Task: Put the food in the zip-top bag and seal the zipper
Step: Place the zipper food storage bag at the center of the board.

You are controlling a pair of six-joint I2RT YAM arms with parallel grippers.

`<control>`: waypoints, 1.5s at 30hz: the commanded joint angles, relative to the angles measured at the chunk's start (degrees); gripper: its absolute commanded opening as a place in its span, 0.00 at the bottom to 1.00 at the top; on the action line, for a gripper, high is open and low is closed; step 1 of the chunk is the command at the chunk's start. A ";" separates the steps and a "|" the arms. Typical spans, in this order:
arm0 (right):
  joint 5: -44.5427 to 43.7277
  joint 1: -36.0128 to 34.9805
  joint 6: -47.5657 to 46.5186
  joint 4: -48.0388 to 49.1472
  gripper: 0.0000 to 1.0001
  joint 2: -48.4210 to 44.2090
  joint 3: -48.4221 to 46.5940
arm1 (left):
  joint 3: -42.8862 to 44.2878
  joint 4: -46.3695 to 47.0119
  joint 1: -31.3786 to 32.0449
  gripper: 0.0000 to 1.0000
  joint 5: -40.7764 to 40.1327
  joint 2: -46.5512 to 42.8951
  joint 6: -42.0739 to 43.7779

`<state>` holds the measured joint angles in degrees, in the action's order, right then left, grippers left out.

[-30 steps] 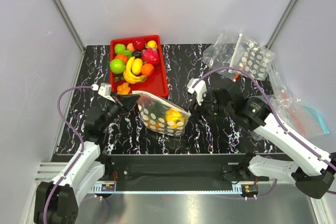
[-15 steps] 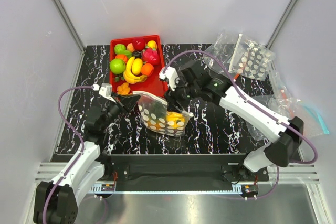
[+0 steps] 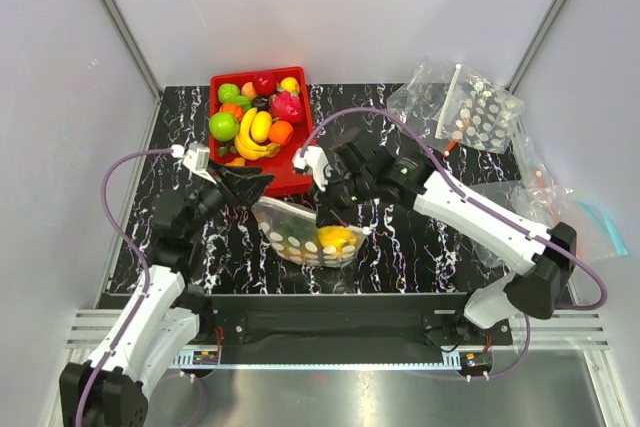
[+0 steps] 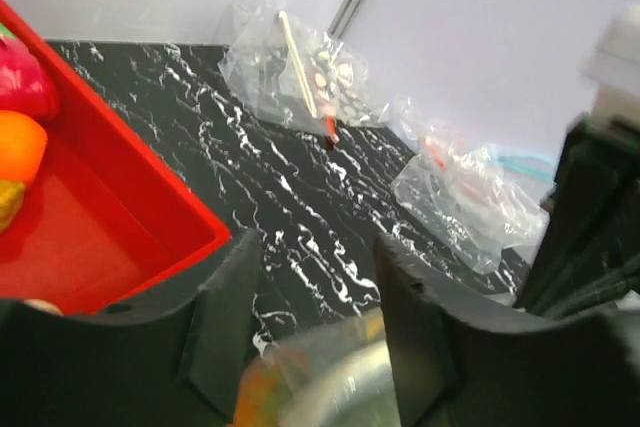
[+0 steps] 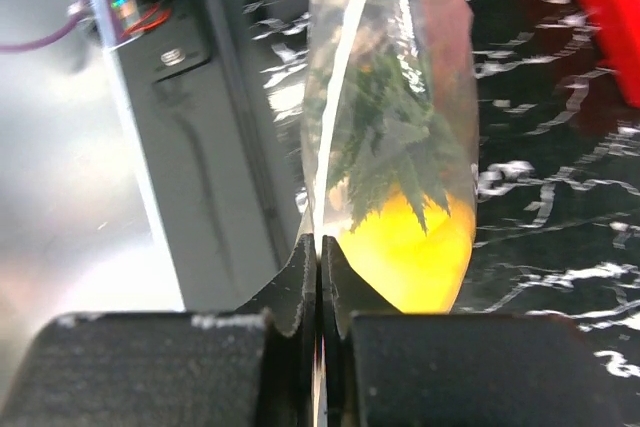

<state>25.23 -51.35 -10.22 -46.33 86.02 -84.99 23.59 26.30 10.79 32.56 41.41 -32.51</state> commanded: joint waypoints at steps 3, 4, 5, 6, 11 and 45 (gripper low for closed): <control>5.17 -6.12 2.66 -2.19 0.00 -8.13 1.67 | 15.58 -22.67 0.02 0.60 -2.32 -2.56 7.72; 5.61 -7.87 3.09 -1.93 0.00 -9.02 2.37 | 17.17 -25.05 0.02 0.63 -2.76 -2.39 9.29; 5.79 -8.93 4.32 -1.49 0.00 -9.81 2.81 | 18.49 -29.16 0.11 0.63 -2.93 -2.04 10.01; 5.27 -9.64 5.03 -1.23 0.00 -11.64 3.07 | 20.51 -30.34 0.11 0.63 -2.68 -1.95 10.71; -3.50 -10.26 6.97 0.97 0.00 -16.40 4.31 | 19.83 -29.65 0.11 0.65 -2.41 -2.47 10.72; -33.22 4.33 7.74 20.38 0.99 -1.10 -6.00 | 25.27 -47.75 0.03 0.76 -9.79 -9.94 28.64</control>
<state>-0.71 -46.65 -9.21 -32.08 93.93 -93.38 47.88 -22.48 10.79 21.26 32.32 -5.93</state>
